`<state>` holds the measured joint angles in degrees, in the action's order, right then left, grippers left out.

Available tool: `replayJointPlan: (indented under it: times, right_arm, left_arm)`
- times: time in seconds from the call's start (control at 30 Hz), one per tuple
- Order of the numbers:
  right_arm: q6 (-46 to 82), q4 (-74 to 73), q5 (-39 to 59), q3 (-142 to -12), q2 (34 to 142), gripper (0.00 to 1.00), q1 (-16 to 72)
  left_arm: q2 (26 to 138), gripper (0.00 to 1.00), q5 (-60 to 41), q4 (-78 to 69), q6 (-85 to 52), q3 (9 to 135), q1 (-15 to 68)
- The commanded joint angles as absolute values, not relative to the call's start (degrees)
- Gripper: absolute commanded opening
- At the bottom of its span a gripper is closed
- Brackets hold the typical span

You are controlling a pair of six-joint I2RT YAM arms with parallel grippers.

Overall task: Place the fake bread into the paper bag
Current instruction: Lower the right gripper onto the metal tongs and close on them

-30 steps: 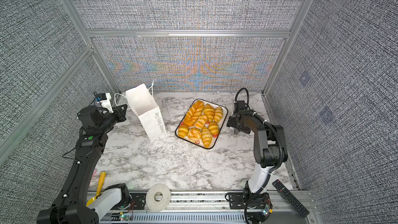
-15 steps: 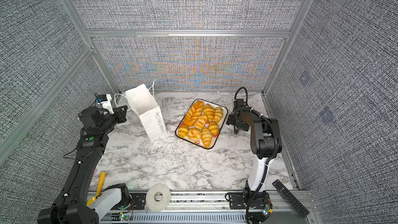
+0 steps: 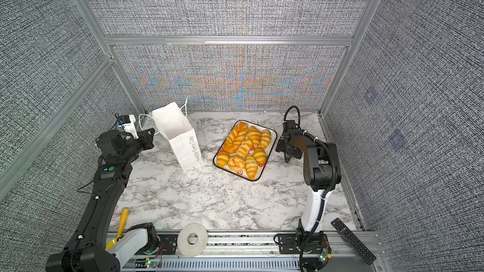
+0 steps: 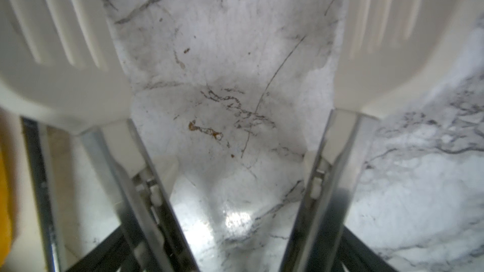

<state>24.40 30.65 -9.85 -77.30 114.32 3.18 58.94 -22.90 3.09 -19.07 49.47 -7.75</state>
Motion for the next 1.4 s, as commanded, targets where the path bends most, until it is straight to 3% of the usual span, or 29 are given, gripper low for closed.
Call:
replayJointPlan:
  times: [0.0,0.23,0.87,1.37]
  right_arm:
    - [24.8,32.4,-11.4,-77.3,114.6,0.88,3.3]
    - [25.0,32.8,-11.7,-77.4,114.8,0.84,3.3]
    - [25.6,30.0,-11.2,-74.6,112.8,0.59,3.0]
    - [27.3,24.5,-14.0,-67.6,106.1,0.46,2.9]
  left_arm:
    - [59.0,0.00,-23.0,2.9,-18.5,49.4,-7.8]
    - [59.0,0.00,-22.7,3.0,-18.5,49.4,-7.8]
    - [59.2,0.00,-22.7,2.9,-18.8,49.2,-7.8]
    - [59.4,0.00,-23.2,2.8,-19.0,49.1,-7.8]
